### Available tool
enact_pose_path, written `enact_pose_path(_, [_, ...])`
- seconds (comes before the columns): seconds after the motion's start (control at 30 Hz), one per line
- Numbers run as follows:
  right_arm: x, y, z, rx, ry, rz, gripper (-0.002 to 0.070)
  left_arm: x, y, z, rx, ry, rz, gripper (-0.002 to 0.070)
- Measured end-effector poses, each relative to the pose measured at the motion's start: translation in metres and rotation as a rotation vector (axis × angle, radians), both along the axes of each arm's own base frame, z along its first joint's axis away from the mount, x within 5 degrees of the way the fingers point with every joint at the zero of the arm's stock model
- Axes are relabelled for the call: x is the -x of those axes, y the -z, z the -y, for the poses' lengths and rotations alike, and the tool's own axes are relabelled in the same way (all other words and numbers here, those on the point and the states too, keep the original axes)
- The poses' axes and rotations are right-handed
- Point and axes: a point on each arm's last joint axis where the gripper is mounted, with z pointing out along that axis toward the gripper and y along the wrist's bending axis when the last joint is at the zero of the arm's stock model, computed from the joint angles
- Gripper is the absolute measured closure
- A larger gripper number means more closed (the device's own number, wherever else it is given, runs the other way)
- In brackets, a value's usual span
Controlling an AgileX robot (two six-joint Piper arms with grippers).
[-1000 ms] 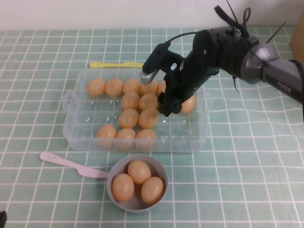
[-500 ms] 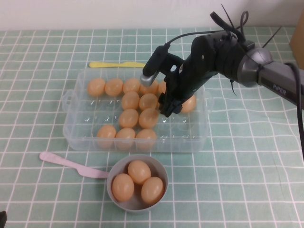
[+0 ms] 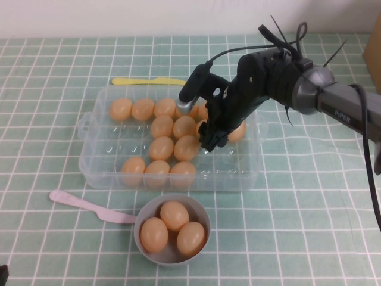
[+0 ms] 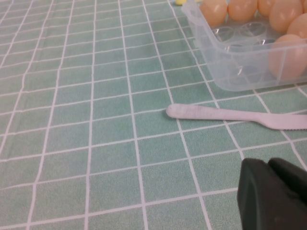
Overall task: Take an egg out of the egg box
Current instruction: Pick up the egg from the plastic box
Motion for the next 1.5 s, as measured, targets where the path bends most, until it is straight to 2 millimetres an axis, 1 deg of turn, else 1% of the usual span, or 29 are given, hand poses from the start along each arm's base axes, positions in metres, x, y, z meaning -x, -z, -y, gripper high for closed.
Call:
enact_pose_path(0.07, [0.0, 0.002, 0.0, 0.002, 0.0, -0.004, 0.0248, 0.0, 0.0, 0.0, 0.0, 0.0, 0.0, 0.0679])
enact_pose_path(0.47, [-0.001, 0.002, -0.001, -0.003, 0.002, 0.006, 0.0249, 0.0, 0.0, 0.0, 0.0, 0.0, 0.0, 0.0679])
enact_pose_path(0.8, [-0.001, 0.002, -0.001, -0.005, 0.002, 0.005, 0.0301, 0.0, 0.0, 0.0, 0.0, 0.0, 0.0, 0.0679])
enact_pose_path(1.1, [0.0, 0.001, 0.0, -0.005, 0.002, 0.001, 0.0304, 0.0, 0.0, 0.0, 0.0, 0.0, 0.0, 0.0679])
enact_pose_path(1.23, [0.003, -0.012, 0.001, -0.011, 0.0, 0.01, 0.0304, 0.0, 0.0, 0.0, 0.0, 0.0, 0.0, 0.068])
enact_pose_path(1.4, [0.011, -0.037, 0.006, -0.014, -0.005, 0.011, 0.0306, 0.0, 0.0, 0.0, 0.0, 0.0, 0.0, 0.0679])
enact_pose_path(1.5, [0.021, -0.053, 0.01, -0.015, 0.016, -0.029, 0.0306, 0.0, 0.0, 0.0, 0.0, 0.0, 0.0, 0.0679])
